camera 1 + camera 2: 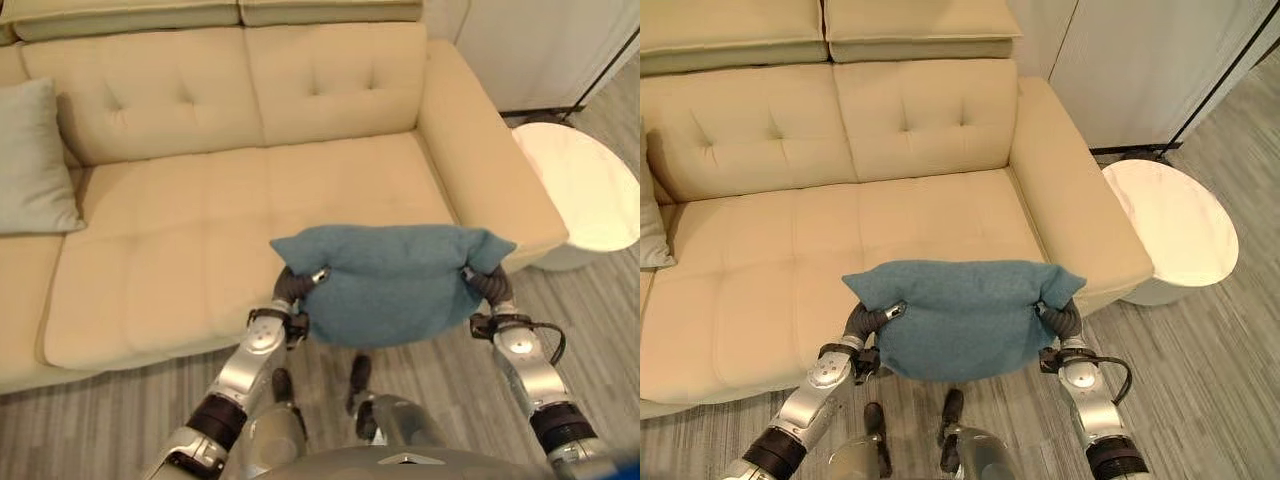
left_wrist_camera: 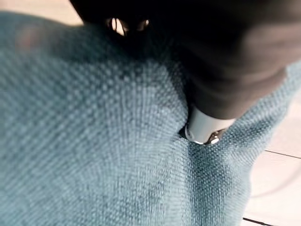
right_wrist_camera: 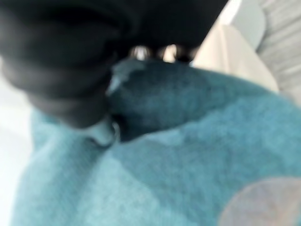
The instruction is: Pick up all the scattered cushions and arrange them neatly on the sofa.
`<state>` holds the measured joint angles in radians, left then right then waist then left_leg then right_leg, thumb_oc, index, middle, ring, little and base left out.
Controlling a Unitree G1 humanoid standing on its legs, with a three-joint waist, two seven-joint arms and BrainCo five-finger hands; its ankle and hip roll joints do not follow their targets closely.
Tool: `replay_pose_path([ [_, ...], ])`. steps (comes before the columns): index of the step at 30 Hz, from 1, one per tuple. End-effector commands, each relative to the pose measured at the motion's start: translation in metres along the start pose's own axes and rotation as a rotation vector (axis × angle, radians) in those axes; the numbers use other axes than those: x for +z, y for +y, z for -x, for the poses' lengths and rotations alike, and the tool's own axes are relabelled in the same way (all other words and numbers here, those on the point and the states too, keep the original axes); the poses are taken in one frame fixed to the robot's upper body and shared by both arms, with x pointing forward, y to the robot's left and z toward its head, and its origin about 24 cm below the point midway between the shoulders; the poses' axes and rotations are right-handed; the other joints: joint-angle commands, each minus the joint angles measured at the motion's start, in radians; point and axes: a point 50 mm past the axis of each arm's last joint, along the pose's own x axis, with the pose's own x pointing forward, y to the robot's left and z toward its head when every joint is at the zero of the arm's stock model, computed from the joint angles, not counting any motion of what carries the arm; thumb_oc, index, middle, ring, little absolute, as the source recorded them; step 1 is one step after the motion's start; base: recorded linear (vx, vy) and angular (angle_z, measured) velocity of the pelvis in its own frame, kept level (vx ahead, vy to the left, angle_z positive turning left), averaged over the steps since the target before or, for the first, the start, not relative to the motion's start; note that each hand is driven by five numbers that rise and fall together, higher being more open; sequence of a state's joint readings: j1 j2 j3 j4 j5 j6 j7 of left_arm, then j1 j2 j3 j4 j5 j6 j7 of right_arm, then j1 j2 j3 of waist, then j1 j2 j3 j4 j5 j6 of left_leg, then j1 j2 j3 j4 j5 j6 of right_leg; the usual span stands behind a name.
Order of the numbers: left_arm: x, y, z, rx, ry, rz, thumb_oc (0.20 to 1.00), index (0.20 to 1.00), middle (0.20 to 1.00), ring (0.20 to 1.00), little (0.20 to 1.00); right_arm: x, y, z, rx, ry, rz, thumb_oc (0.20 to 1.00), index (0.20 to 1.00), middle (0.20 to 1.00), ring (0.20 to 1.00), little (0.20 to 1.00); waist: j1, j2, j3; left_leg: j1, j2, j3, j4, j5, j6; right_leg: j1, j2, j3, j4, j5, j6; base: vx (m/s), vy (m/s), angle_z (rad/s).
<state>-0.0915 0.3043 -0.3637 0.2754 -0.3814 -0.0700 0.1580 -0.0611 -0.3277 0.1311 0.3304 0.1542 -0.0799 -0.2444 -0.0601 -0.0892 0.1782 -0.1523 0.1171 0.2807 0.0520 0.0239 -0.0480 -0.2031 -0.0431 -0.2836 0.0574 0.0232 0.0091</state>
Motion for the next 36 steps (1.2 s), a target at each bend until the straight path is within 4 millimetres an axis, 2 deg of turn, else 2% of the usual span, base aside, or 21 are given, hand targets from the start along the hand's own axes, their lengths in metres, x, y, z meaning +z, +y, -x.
replay_pose_path([
  [1,0.038,-0.012,-0.002,-0.068,-0.204,0.064,0.2,0.2,0.2,0.2,0.2,0.028,-0.005,0.001,-0.002,-0.16,-0.036,0.2,0.2,0.2,0.2,0.2,0.001,-0.006,-0.097,-0.033,-0.011,0.006,0.019,-0.013,-0.004,0.183,-0.083,0.052,0.053,-0.125,0.12,0.12,0.159,-0.07],
  [3,0.039,-0.01,-0.002,-0.064,-0.207,0.05,0.2,0.2,0.2,0.2,0.2,0.027,0.0,0.002,0.01,-0.154,-0.041,0.2,0.2,0.2,0.2,0.2,0.003,-0.01,-0.096,-0.008,-0.031,0.015,0.028,-0.045,0.019,0.169,-0.107,0.072,0.125,-0.119,0.132,0.14,0.2,-0.16],
  [4,0.04,-0.008,-0.002,-0.059,-0.209,0.045,0.2,0.2,0.2,0.2,0.2,0.027,0.002,0.002,0.019,-0.153,-0.043,0.2,0.2,0.2,0.2,0.2,0.004,-0.011,-0.094,0.005,-0.041,0.017,0.029,-0.056,0.03,0.153,-0.119,0.08,0.17,-0.094,0.144,0.16,0.292,-0.16],
  [5,0.043,-0.003,-0.002,-0.045,-0.22,0.035,0.2,0.2,0.2,0.2,0.2,0.03,0.005,0.0,0.028,-0.16,-0.04,0.2,0.2,0.2,0.2,0.2,0.002,-0.01,-0.084,0.026,-0.055,0.024,0.025,-0.07,0.052,0.106,-0.136,0.109,0.277,-0.026,0.164,0.14,0.295,-0.2],
  [6,0.045,-0.002,-0.002,-0.043,-0.229,0.029,0.2,0.2,0.2,0.2,0.2,0.031,0.008,-0.001,0.036,-0.164,-0.045,0.2,0.2,0.2,0.2,0.2,0.0,-0.002,-0.075,0.037,-0.056,0.025,0.021,-0.075,0.061,0.076,-0.132,0.129,0.333,-0.016,0.165,0.08,0.215,-0.29],
  [9,0.046,0.001,-0.003,-0.032,-0.235,0.022,0.2,0.2,0.2,0.2,0.2,0.031,0.01,-0.002,0.04,-0.164,-0.049,0.2,0.2,0.2,0.2,0.2,-0.001,0.006,-0.07,0.065,-0.06,0.027,0.009,-0.084,0.066,0.042,-0.123,0.145,0.373,-0.029,0.166,0.1,0.125,-0.18],
  [12,0.049,0.0,-0.003,-0.03,-0.252,0.036,0.2,0.2,0.2,0.2,0.2,0.031,0.009,-0.002,0.037,-0.164,-0.047,0.2,0.2,0.2,0.2,0.2,-0.017,0.019,-0.069,0.114,-0.084,-0.005,-0.021,-0.092,0.064,0.001,-0.061,0.171,0.29,-0.069,0.137,0.21,0.091,-0.02],
  [14,0.05,0.0,-0.003,-0.028,-0.26,0.041,0.2,0.2,0.2,0.2,0.2,0.032,0.008,-0.003,0.035,-0.167,-0.048,0.2,0.2,0.2,0.2,0.2,-0.02,0.021,-0.071,0.119,-0.088,-0.011,-0.028,-0.093,0.063,-0.007,-0.051,0.173,0.237,-0.058,0.134,0.13,0.03,0.22],
  [16,0.055,-0.001,-0.005,-0.027,-0.28,0.048,0.2,0.2,0.2,0.2,0.2,0.036,0.007,-0.005,0.031,-0.183,-0.05,0.2,0.2,0.2,0.2,0.2,-0.033,0.011,-0.065,0.147,-0.114,-0.04,-0.036,-0.111,0.059,-0.035,-0.032,0.182,0.09,-0.02,0.141,0.2,-0.008,0.11],
  [17,0.055,-0.001,-0.005,-0.027,-0.281,0.047,0.2,0.2,0.2,0.2,0.2,0.036,0.007,-0.005,0.031,-0.183,-0.05,0.2,0.2,0.2,0.2,0.2,-0.035,0.01,-0.065,0.145,-0.114,-0.041,-0.036,-0.108,0.059,-0.033,-0.032,0.181,0.082,-0.014,0.141,0.26,-0.043,0.39],
  [19,0.06,-0.003,-0.008,-0.033,-0.308,0.047,0.2,0.2,0.2,0.2,0.2,0.036,0.006,-0.005,0.029,-0.184,-0.046,0.2,0.2,0.2,0.2,0.2,-0.044,0.0,-0.063,0.162,-0.132,-0.084,-0.027,-0.131,0.054,-0.041,-0.018,0.219,0.043,0.007,0.152,0.21,-0.078,0.65],
  [21,0.058,-0.006,-0.007,-0.044,-0.3,0.051,0.2,0.2,0.2,0.2,0.2,0.032,0.004,-0.004,0.026,-0.176,-0.04,0.2,0.2,0.2,0.2,0.2,-0.044,-0.004,-0.067,0.162,-0.138,-0.101,-0.011,-0.143,0.051,-0.021,-0.012,0.239,0.032,0.013,0.139,0.18,-0.104,0.82],
  [23,0.056,-0.007,-0.005,-0.051,-0.295,0.061,0.2,0.2,0.2,0.2,0.2,0.029,0.0,-0.003,0.022,-0.164,-0.031,0.2,0.2,0.2,0.2,0.2,-0.046,-0.004,-0.078,0.17,-0.133,-0.115,0.008,-0.163,0.04,-0.003,-0.003,0.249,0.032,0.01,0.13,0.22,-0.14,0.42],
  [26,0.051,-0.011,-0.003,-0.071,-0.277,0.077,0.2,0.2,0.2,0.2,0.2,0.02,-0.008,0.003,0.016,-0.143,-0.019,0.2,0.2,0.2,0.2,0.2,-0.051,-0.015,-0.084,0.132,-0.092,-0.117,0.137,-0.184,-0.007,0.06,-0.007,0.207,0.008,-0.018,0.092,0.16,-0.199,0.35],
  [27,0.05,-0.011,-0.001,-0.069,-0.274,0.089,0.2,0.2,0.2,0.2,0.2,0.02,-0.011,0.004,0.018,-0.144,-0.01,0.2,0.2,0.2,0.2,0.2,-0.049,-0.026,-0.075,0.068,-0.068,-0.113,0.26,-0.16,-0.023,0.091,-0.011,0.185,-0.007,-0.025,0.077,0.08,-0.157,0.89],
  [29,0.05,-0.011,-0.001,-0.065,-0.273,0.095,0.2,0.2,0.2,0.2,0.2,0.02,-0.011,0.004,0.016,-0.141,-0.011,0.2,0.2,0.2,0.2,0.2,-0.048,-0.028,-0.073,0.042,-0.058,-0.112,0.291,-0.157,-0.025,0.101,-0.01,0.175,-0.015,-0.031,0.072,0.06,-0.066,0.78],
  [30,0.05,-0.01,0.0,-0.059,-0.272,0.105,0.2,0.2,0.2,0.2,0.2,0.019,-0.014,0.005,0.007,-0.136,-0.007,0.2,0.2,0.2,0.2,0.2,-0.037,-0.032,-0.071,0.007,-0.035,-0.103,0.267,-0.154,-0.018,0.121,-0.02,0.156,-0.021,-0.045,0.072,0.06,-0.027,0.42],
  [32,0.05,-0.009,0.0,-0.056,-0.271,0.105,0.2,0.2,0.2,0.2,0.2,0.019,-0.015,0.005,0.002,-0.136,-0.007,0.2,0.2,0.2,0.2,0.2,-0.035,-0.034,-0.073,0.002,-0.023,-0.1,0.237,-0.139,-0.018,0.128,-0.022,0.151,-0.025,-0.05,0.074,0.1,0.023,0.32],
  [33,0.052,-0.007,0.0,-0.044,-0.277,0.095,0.2,0.2,0.2,0.2,0.2,0.02,-0.017,0.006,-0.004,-0.142,-0.001,0.2,0.2,0.2,0.2,0.2,-0.025,-0.031,-0.072,-0.021,-0.003,-0.102,0.171,-0.086,-0.026,0.139,-0.017,0.147,-0.023,-0.064,0.074,0.13,0.042,0.27],
  [36,0.053,-0.005,0.001,-0.032,-0.287,0.105,0.2,0.2,0.2,0.2,0.2,0.022,-0.017,0.005,0.0,-0.15,0.001,0.2,0.2,0.2,0.2,0.2,-0.016,-0.023,-0.072,-0.008,0.003,-0.132,0.11,-0.066,-0.035,0.142,-0.006,0.158,-0.013,-0.082,0.07,0.13,0.096,0.07],
])
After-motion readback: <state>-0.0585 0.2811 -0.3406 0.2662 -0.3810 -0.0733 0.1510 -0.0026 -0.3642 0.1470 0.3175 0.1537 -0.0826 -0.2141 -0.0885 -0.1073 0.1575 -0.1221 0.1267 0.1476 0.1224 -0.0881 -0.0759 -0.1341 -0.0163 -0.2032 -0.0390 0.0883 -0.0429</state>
